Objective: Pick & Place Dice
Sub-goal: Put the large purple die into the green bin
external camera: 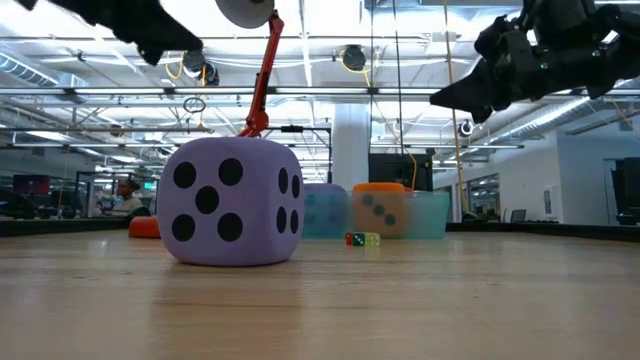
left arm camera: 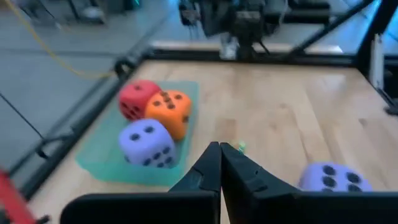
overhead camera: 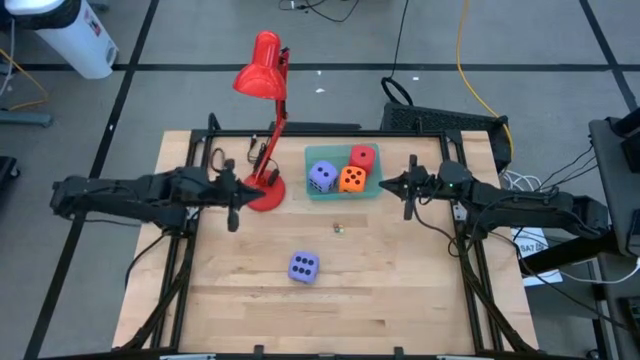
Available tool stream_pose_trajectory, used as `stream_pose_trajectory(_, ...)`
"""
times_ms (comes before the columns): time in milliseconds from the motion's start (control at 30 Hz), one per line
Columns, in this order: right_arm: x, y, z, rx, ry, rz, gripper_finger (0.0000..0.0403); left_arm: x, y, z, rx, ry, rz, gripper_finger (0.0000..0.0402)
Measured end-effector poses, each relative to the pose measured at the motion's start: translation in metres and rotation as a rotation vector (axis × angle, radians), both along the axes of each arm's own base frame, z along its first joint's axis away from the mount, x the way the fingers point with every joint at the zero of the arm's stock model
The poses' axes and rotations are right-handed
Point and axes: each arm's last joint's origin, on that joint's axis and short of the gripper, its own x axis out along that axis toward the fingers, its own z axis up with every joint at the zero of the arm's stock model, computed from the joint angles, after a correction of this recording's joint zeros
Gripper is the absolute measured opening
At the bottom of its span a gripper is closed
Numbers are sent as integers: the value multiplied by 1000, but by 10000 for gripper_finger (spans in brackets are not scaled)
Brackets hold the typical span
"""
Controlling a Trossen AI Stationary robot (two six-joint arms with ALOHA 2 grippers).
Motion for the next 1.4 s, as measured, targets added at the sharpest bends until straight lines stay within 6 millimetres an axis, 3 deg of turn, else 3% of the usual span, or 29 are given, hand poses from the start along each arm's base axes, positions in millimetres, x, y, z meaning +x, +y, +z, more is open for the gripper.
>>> stream_pose_trajectory(200,0,0,-3,26,27,-1,0,-46,4,14,18,-203,107,3)
stream_pose_trajectory(333,0,0,-4,28,36,-1,0,-64,3,15,-5,-392,60,7)
stream_pose_trajectory(633,0,0,-3,45,25,0,0,-51,0,-35,-64,-541,-69,4)
stream_pose_trajectory(700,0,0,-2,48,16,-1,0,-49,0,-48,-45,-495,-80,3)
stream_pose_trajectory(833,0,1,-2,50,11,2,0,-46,5,-69,-51,-398,116,3)
stream_pose_trajectory(967,0,1,-2,50,11,4,0,-44,5,-86,-26,-327,102,4)
stream_pose_trajectory(1400,1,2,-2,94,2,-42,0,-45,8,-100,-118,-253,217,3)
